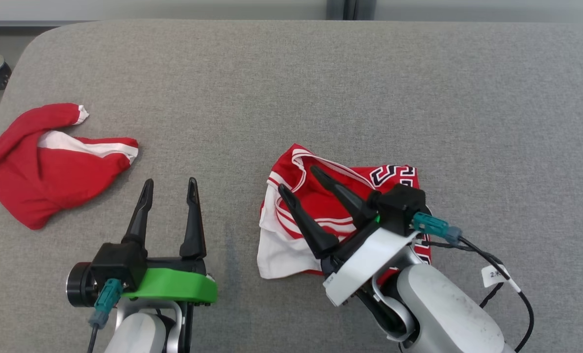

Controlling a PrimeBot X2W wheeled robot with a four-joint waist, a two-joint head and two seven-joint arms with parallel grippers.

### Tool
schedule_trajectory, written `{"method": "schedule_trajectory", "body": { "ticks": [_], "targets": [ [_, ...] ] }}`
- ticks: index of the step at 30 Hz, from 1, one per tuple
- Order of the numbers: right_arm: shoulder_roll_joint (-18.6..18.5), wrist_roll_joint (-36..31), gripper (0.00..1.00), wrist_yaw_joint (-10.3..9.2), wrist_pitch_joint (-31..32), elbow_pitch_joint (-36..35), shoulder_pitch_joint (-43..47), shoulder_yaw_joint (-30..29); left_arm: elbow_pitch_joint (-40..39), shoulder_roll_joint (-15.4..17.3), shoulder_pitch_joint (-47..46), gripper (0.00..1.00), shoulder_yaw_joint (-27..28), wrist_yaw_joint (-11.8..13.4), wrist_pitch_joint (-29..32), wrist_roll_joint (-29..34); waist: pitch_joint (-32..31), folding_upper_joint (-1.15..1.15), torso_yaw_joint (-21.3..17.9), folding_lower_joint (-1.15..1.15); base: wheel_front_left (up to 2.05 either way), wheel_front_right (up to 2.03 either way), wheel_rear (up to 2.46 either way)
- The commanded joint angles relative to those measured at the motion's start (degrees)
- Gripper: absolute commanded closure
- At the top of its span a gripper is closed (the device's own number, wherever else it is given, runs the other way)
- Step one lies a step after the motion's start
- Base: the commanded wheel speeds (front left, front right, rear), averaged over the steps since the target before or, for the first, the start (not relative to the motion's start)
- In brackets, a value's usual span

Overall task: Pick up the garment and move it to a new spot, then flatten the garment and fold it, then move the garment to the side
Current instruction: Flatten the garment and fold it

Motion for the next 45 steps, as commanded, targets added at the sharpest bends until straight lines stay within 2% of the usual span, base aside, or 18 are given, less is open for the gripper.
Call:
{"method": "schedule_trajectory", "body": {
  "ticks": [1,5,12,16,20,34,45],
  "targets": [
    [-0.6,0.6,0.0,-0.02,-2.4,-1.2,-1.0,-0.2,0.0,0.0,-0.6,0.0,0.3,0.0,-0.2,0.0,0.3,0.0,-0.4,0.0,0.0,0.0,0.0],
    [-3.5,-0.5,0.0,-0.03,-6.8,-4.6,-0.2,-4.3,-0.1,0.3,-0.6,0.0,1.0,0.2,-0.2,0.4,0.5,0.0,-1.5,0.0,0.0,0.0,0.0],
    [-8.7,-4.9,0.0,-0.03,-7.6,-9.5,8.8,-22.1,-0.5,1.3,0.5,0.0,2.3,0.9,-0.2,0.9,-0.2,0.0,-3.7,0.0,0.0,0.0,0.0],
    [-9.4,-7.0,0.0,-0.02,-6.2,-11.6,14.9,-30.3,-0.7,1.9,1.4,0.0,2.8,1.2,-0.2,1.0,-1.0,0.0,-4.9,0.0,0.0,0.0,0.0],
    [-8.4,-8.4,0.0,-0.02,-4.2,-14.0,20.8,-35.0,-0.6,2.9,3.5,0.0,3.4,1.7,-0.2,1.2,-3.2,0.0,-6.2,0.0,0.0,0.0,0.0],
    [-7.0,-9.3,0.0,-0.02,-0.5,-17.0,28.5,-34.2,0.1,4.7,10.8,0.0,2.7,2.2,0.8,0.3,-11.6,0.0,-7.0,0.0,0.0,0.0,0.0],
    [-7.1,-9.3,0.0,-0.02,1.0,-18.2,30.5,-34.3,0.1,5.3,13.0,0.0,2.0,2.5,2.0,-0.2,-13.5,0.0,-7.1,0.0,0.0,0.0,0.0]
  ]
}}
